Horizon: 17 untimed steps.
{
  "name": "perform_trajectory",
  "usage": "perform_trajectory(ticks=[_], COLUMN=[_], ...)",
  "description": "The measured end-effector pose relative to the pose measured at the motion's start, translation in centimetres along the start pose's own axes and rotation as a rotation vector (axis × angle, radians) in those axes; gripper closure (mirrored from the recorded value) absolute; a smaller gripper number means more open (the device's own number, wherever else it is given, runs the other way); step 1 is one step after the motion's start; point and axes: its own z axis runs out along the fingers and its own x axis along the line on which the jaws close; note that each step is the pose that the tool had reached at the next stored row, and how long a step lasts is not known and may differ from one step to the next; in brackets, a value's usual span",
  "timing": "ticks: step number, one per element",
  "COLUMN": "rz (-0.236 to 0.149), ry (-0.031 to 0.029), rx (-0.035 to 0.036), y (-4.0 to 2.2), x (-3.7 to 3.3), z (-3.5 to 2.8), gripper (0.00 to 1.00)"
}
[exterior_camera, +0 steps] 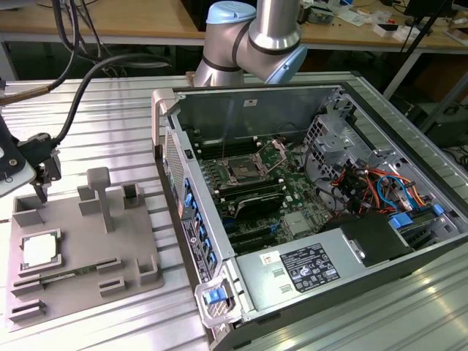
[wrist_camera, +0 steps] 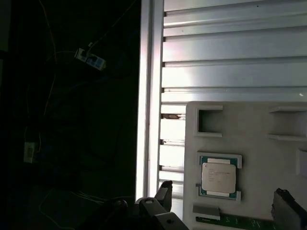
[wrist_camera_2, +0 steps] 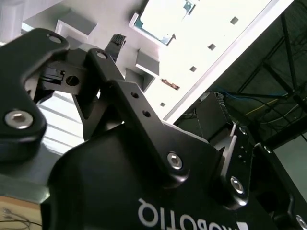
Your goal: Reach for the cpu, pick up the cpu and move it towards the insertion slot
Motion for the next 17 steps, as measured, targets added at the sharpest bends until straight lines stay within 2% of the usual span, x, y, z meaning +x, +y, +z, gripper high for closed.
perform_trajectory(ticks=[5,7,11,12,13,14,15,17], rz=[-0.004,-0.004,-0.004,-0.004,-0.004,-0.004,-0.005,-0.005], ry=[0.0001,-0.0023,-0.003,-0.003,-0.003,-0.0027,-0.0029,-0.0049], rx=[0.0,0.0001,0.0006,0.0008,0.0008,0.001,0.0009,0.0019], y=[-0.02,-0.04,-0.06,-0.06,-0.07,-0.21,-0.39,-0.56], x=[-0.01,-0.02,-0.03,-0.03,-0.03,-0.02,-0.03,-0.02], z=[1.03,1.56,2.18,2.34,2.5,2.8,3.04,3.2], gripper=[0.13,0.13,0.13,0.14,0.21,0.21,0.27,0.27])
